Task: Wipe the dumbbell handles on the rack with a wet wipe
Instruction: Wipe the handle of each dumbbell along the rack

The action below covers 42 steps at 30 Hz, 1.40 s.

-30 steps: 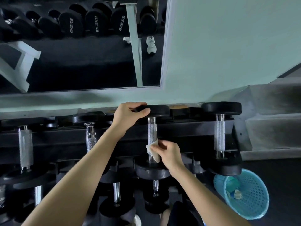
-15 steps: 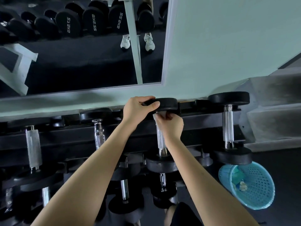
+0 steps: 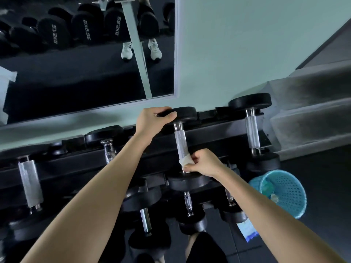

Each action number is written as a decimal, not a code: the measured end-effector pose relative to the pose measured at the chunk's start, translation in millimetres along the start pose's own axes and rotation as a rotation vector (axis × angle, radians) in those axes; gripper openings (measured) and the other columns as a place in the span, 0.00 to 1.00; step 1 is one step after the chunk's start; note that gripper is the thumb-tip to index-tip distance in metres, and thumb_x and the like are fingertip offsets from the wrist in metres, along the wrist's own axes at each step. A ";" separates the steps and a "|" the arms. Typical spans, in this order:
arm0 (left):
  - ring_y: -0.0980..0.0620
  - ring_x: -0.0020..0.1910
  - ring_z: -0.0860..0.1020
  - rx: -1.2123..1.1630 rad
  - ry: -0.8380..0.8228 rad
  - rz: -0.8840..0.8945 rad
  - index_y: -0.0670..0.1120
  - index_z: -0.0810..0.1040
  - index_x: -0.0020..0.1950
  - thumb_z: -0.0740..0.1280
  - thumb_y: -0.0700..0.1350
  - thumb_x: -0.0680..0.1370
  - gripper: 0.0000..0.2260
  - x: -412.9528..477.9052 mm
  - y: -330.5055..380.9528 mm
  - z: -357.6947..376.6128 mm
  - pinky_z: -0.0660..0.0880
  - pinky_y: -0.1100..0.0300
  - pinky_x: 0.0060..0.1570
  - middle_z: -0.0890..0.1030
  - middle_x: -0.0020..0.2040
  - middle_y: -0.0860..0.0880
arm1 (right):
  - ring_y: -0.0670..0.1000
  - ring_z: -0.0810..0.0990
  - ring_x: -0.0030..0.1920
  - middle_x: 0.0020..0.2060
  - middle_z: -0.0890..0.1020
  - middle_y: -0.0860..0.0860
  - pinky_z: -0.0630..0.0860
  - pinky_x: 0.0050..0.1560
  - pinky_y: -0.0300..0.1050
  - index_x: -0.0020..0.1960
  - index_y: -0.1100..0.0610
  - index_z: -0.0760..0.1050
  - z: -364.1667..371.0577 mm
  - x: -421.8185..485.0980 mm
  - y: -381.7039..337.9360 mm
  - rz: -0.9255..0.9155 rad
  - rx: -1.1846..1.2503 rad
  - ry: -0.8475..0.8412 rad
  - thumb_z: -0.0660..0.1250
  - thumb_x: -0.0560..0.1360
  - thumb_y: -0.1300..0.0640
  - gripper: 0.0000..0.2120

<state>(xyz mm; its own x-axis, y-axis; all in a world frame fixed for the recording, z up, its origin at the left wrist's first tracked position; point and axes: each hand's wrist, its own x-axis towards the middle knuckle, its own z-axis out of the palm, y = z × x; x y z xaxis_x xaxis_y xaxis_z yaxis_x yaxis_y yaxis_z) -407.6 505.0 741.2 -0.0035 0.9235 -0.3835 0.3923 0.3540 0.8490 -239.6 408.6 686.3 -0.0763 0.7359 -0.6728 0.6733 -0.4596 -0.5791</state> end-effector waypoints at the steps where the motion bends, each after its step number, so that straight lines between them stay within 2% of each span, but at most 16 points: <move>1: 0.58 0.49 0.79 0.004 -0.005 0.001 0.53 0.82 0.56 0.75 0.52 0.70 0.16 0.4 -0.1 -0.6 0.74 0.65 0.47 0.82 0.48 0.59 | 0.49 0.83 0.43 0.39 0.84 0.50 0.77 0.48 0.45 0.43 0.56 0.80 -2.8 0.7 0.5 -0.009 0.027 -0.029 0.78 0.65 0.52 0.12; 4: 0.57 0.51 0.79 0.012 0.018 0.018 0.52 0.82 0.57 0.74 0.52 0.70 0.16 -1.4 -1.5 1.9 0.74 0.67 0.48 0.82 0.48 0.58 | 0.48 0.83 0.45 0.40 0.85 0.50 0.77 0.50 0.42 0.48 0.58 0.82 -0.7 -1.2 3.8 -0.003 0.198 -0.027 0.79 0.64 0.56 0.14; 8: 0.54 0.50 0.79 0.049 0.073 0.041 0.52 0.82 0.57 0.74 0.52 0.71 0.15 -4.1 -0.5 6.3 0.74 0.65 0.49 0.83 0.48 0.53 | 0.48 0.82 0.35 0.34 0.84 0.49 0.78 0.38 0.43 0.36 0.58 0.79 20.8 -2.0 -8.5 0.028 0.225 0.236 0.79 0.64 0.53 0.11; 10: 0.56 0.45 0.79 0.113 0.074 0.064 0.51 0.82 0.57 0.73 0.53 0.71 0.16 -4.7 4.0 7.6 0.74 0.65 0.48 0.83 0.45 0.53 | 0.46 0.78 0.33 0.32 0.81 0.48 0.69 0.30 0.37 0.33 0.54 0.77 27.9 -2.8 -20.8 0.062 0.156 0.406 0.77 0.65 0.52 0.11; 14: 0.59 0.37 0.75 0.186 0.095 0.093 0.52 0.82 0.57 0.72 0.54 0.72 0.16 -5.1 6.7 12.0 0.72 0.66 0.40 0.78 0.37 0.57 | 0.46 0.75 0.34 0.34 0.81 0.49 0.61 0.28 0.33 0.35 0.55 0.75 32.4 3.2 -37.9 0.068 0.144 0.567 0.74 0.69 0.52 0.10; 17: 0.59 0.37 0.75 0.205 0.102 0.091 0.52 0.82 0.57 0.72 0.55 0.72 0.16 -5.3 7.5 13.7 0.72 0.66 0.40 0.78 0.37 0.57 | 0.48 0.78 0.38 0.40 0.83 0.52 0.66 0.31 0.35 0.41 0.57 0.76 36.9 12.0 -48.4 0.082 0.173 0.647 0.72 0.71 0.54 0.08; 19: 0.58 0.39 0.76 0.214 0.104 0.090 0.53 0.82 0.57 0.72 0.55 0.72 0.16 -5.6 7.8 13.8 0.73 0.64 0.42 0.79 0.39 0.56 | 0.51 0.80 0.43 0.42 0.83 0.53 0.73 0.40 0.40 0.44 0.59 0.77 40.3 15.4 -54.2 0.081 0.163 0.693 0.71 0.72 0.55 0.08; 22: 0.58 0.39 0.76 0.218 0.106 0.082 0.53 0.82 0.56 0.72 0.55 0.72 0.15 -7.1 10.2 14.5 0.72 0.64 0.41 0.79 0.37 0.56 | 0.55 0.81 0.47 0.42 0.84 0.56 0.75 0.53 0.46 0.47 0.62 0.77 45.9 18.9 -59.5 0.068 0.152 0.790 0.70 0.73 0.55 0.10; 25: 0.57 0.36 0.74 0.228 0.095 0.088 0.53 0.83 0.53 0.72 0.53 0.72 0.11 -10.4 14.3 14.4 0.73 0.60 0.41 0.79 0.35 0.53 | 0.54 0.81 0.44 0.40 0.84 0.55 0.75 0.53 0.45 0.47 0.62 0.77 43.0 23.2 -68.3 0.023 0.172 0.852 0.70 0.74 0.55 0.10; 27: 0.54 0.37 0.73 0.239 0.082 0.099 0.57 0.83 0.44 0.71 0.52 0.73 0.02 -13.2 17.5 13.8 0.74 0.57 0.42 0.81 0.39 0.45 | 0.54 0.81 0.45 0.41 0.84 0.55 0.73 0.46 0.43 0.48 0.62 0.77 32.7 29.5 -76.6 0.051 0.236 0.814 0.70 0.74 0.52 0.12; 29: 0.53 0.38 0.73 0.241 0.078 0.112 0.58 0.81 0.39 0.71 0.51 0.73 0.03 -14.5 18.5 12.9 0.73 0.58 0.42 0.81 0.39 0.43 | 0.53 0.81 0.45 0.42 0.83 0.53 0.74 0.43 0.43 0.45 0.60 0.77 19.5 37.2 -81.9 0.109 0.355 0.763 0.72 0.71 0.50 0.13; 32: 0.54 0.39 0.73 0.190 0.072 0.076 0.54 0.83 0.50 0.72 0.52 0.73 0.08 -13.0 16.6 11.5 0.72 0.62 0.41 0.78 0.37 0.51 | 0.50 0.79 0.38 0.36 0.81 0.50 0.72 0.38 0.42 0.39 0.58 0.75 9.6 38.2 -69.7 0.056 0.409 0.648 0.75 0.68 0.48 0.14; 34: 0.56 0.41 0.75 0.166 0.073 0.058 0.54 0.82 0.55 0.72 0.53 0.72 0.12 -11.6 14.6 10.1 0.72 0.63 0.45 0.78 0.38 0.56 | 0.50 0.82 0.39 0.36 0.83 0.50 0.78 0.41 0.44 0.41 0.59 0.79 4.2 35.3 -57.2 0.029 0.520 0.499 0.76 0.67 0.50 0.13; 36: 0.58 0.42 0.76 0.146 0.062 0.045 0.54 0.82 0.56 0.73 0.53 0.72 0.13 -10.0 11.2 6.9 0.73 0.63 0.48 0.79 0.41 0.57 | 0.49 0.84 0.43 0.39 0.85 0.51 0.81 0.45 0.43 0.46 0.59 0.82 0.6 29.2 -46.1 0.021 0.616 0.365 0.78 0.66 0.53 0.13; 39: 0.57 0.40 0.77 0.106 0.013 0.035 0.55 0.82 0.55 0.73 0.53 0.72 0.12 -8.4 5.8 -2.1 0.75 0.61 0.49 0.82 0.45 0.55 | 0.43 0.82 0.40 0.40 0.84 0.48 0.77 0.36 0.30 0.51 0.59 0.81 1.3 16.7 -28.9 0.027 0.648 0.177 0.77 0.66 0.56 0.16; 42: 0.56 0.43 0.77 0.262 -0.040 0.129 0.53 0.81 0.56 0.71 0.52 0.74 0.12 -5.8 4.7 -8.6 0.71 0.63 0.47 0.81 0.46 0.55 | 0.43 0.82 0.42 0.41 0.83 0.47 0.75 0.36 0.28 0.51 0.57 0.80 2.3 12.8 -15.6 0.057 0.680 0.023 0.77 0.67 0.56 0.15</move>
<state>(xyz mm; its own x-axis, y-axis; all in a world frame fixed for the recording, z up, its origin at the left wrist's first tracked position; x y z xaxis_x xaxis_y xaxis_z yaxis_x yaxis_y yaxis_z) -413.6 502.6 750.6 0.0958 0.9500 -0.2972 0.6114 0.1794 0.7707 -252.7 424.1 685.7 -0.0336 0.7082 -0.7053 0.0631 -0.7027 -0.7086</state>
